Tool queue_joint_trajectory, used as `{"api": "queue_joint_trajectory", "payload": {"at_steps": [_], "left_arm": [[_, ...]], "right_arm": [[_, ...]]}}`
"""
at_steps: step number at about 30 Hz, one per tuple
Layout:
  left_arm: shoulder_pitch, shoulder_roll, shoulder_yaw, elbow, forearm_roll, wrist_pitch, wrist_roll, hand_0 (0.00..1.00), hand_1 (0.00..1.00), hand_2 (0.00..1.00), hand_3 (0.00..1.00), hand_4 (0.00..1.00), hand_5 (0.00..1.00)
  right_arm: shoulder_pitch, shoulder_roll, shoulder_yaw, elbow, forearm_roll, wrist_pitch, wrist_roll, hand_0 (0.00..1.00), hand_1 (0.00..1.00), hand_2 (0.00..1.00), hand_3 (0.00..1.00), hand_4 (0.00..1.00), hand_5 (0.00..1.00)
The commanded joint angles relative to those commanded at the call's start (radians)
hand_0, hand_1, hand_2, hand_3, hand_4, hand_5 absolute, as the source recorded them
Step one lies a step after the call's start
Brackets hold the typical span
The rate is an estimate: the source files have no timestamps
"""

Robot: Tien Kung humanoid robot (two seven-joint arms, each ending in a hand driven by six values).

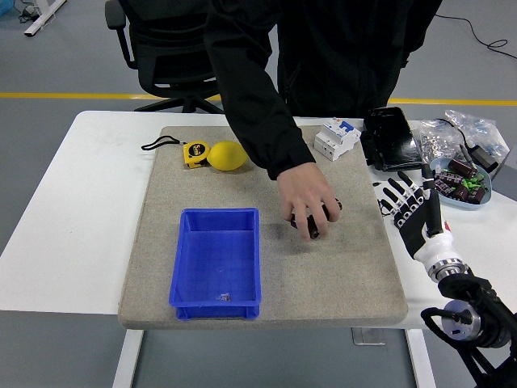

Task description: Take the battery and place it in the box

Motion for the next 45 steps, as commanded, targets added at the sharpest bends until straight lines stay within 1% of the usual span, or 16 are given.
{"api": "queue_joint_trajectory", "payload": {"at_steps": [5, 14, 26, 31, 38, 40, 43, 45], "left_arm": [[-0.004, 0.001, 0.011, 0.000, -0.011, 0.000, -0.002, 0.721, 0.682, 0.669, 0.586, 0.632, 0.543], [-0.007, -0.005, 0.015, 0.000, -0.021, 0.004, -0.004, 0.721, 0.684, 0.668, 0.586, 0.631, 0.544], [-0.007, -0.006, 0.016, 0.002, -0.026, 0.006, -0.008, 0.720, 0.684, 0.669, 0.586, 0.632, 0.544], [-0.005, -0.007, 0.015, 0.002, -0.025, 0.006, -0.009, 0.720, 0.684, 0.668, 0.585, 0.631, 0.544], [0.001, -0.008, 0.027, 0.003, -0.035, 0.004, -0.010, 0.720, 0.684, 0.668, 0.586, 0.631, 0.544], [0.004, -0.008, 0.029, 0.003, -0.037, 0.004, -0.011, 0.720, 0.684, 0.668, 0.586, 0.631, 0.544], [0.007, -0.008, 0.029, 0.002, -0.035, 0.004, -0.010, 0.720, 0.685, 0.666, 0.586, 0.632, 0.546], [0.009, -0.007, 0.027, 0.002, -0.034, 0.004, -0.009, 0.720, 0.685, 0.666, 0.586, 0.632, 0.546]], "right_arm": [[0.010, -0.003, -0.006, -0.004, -0.001, -0.001, -0.001, 0.927, 0.878, 0.889, 0.923, 0.998, 0.940], [0.003, -0.001, -0.008, -0.011, -0.001, -0.001, -0.002, 0.925, 0.877, 0.890, 0.923, 0.998, 0.936], [0.003, -0.001, -0.010, -0.012, -0.002, -0.001, -0.002, 0.925, 0.878, 0.890, 0.922, 0.998, 0.934], [0.002, -0.001, -0.012, -0.013, -0.018, -0.011, -0.009, 0.920, 0.877, 0.889, 0.922, 0.998, 0.933], [-0.004, -0.002, -0.012, -0.012, -0.021, -0.012, -0.008, 0.918, 0.878, 0.887, 0.921, 0.998, 0.931], [-0.006, -0.002, -0.014, -0.011, -0.049, -0.024, -0.010, 0.918, 0.878, 0.887, 0.921, 0.998, 0.931], [-0.007, -0.001, -0.015, -0.010, -0.159, -0.092, 0.004, 0.911, 0.878, 0.880, 0.912, 0.998, 0.923], [-0.008, 0.000, -0.019, -0.009, -0.237, -0.109, 0.007, 0.911, 0.878, 0.880, 0.912, 0.998, 0.923]]}}
